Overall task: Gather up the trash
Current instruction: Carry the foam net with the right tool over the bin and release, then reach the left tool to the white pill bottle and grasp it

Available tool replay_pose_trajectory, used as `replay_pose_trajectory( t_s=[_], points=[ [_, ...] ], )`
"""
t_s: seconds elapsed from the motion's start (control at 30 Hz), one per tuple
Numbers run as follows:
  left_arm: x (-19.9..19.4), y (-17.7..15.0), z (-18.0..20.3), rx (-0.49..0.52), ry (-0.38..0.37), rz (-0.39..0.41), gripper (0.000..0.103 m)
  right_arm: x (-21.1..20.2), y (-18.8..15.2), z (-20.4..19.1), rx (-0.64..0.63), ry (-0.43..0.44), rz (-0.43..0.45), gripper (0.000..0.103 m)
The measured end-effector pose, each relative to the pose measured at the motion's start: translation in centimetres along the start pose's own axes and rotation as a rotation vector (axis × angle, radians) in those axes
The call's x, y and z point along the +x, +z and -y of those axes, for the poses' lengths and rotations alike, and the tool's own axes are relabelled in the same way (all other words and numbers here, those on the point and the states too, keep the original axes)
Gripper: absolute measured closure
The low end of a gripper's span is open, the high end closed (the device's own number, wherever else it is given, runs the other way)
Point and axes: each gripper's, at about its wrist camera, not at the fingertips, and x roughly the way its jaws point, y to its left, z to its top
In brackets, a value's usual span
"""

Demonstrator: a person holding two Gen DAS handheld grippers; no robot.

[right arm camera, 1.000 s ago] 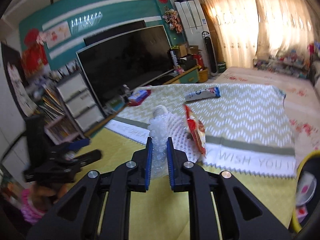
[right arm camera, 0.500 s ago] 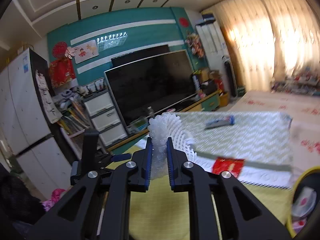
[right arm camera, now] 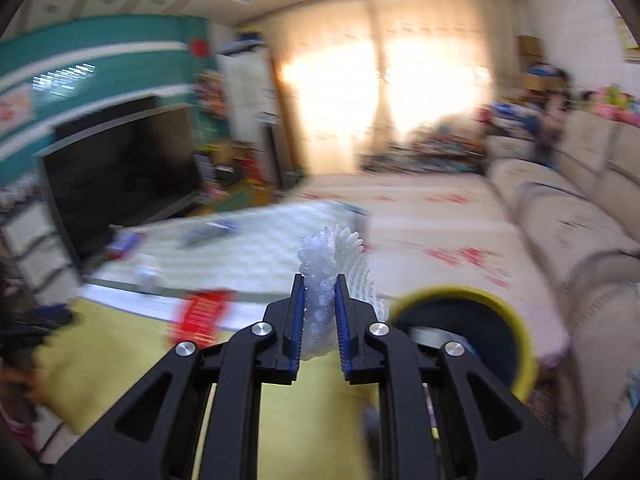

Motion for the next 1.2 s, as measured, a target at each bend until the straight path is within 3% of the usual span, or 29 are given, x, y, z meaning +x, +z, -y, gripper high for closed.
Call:
replay_pose_trajectory(
  t_s=[0.1,0.2,0.27,0.7,1.07,1.2],
  points=[
    [0.4,0.1,0.6,0.009,-0.001,-0.009,0.005,2.3,-1.3,2.7,0.003,-0.150,-0.044,0.087],
    [1.0,0.4,1.2,0.018,0.002,-0.020,0.005,5.5,-2.4,4.5,-0.007,-0.255,-0.105,0.056],
    [1.3,0.7,1.6,0.020,0.007,-0.026,0.005,6.5,-3.0,5.2,-0.006,-0.294,-0.119,0.055],
    [7.8,5.0,1.7,-0.066,0.107,-0.099,0.005,5.6,-2.5,3.1,0.032,-0.218,-0.058,0.049],
    [16.5,8.2,1.0,-0.114,0.274,-0.150,0.005,6.0,-2.9,1.8,0.027,-0.141,-0.064,0.047],
    [18.3,8.7,-0.3,-0.167,0.275,-0.167,0.005,6.4,-2.9,1.5,0.023,-0.124,-0.071,0.047]
  ],
)
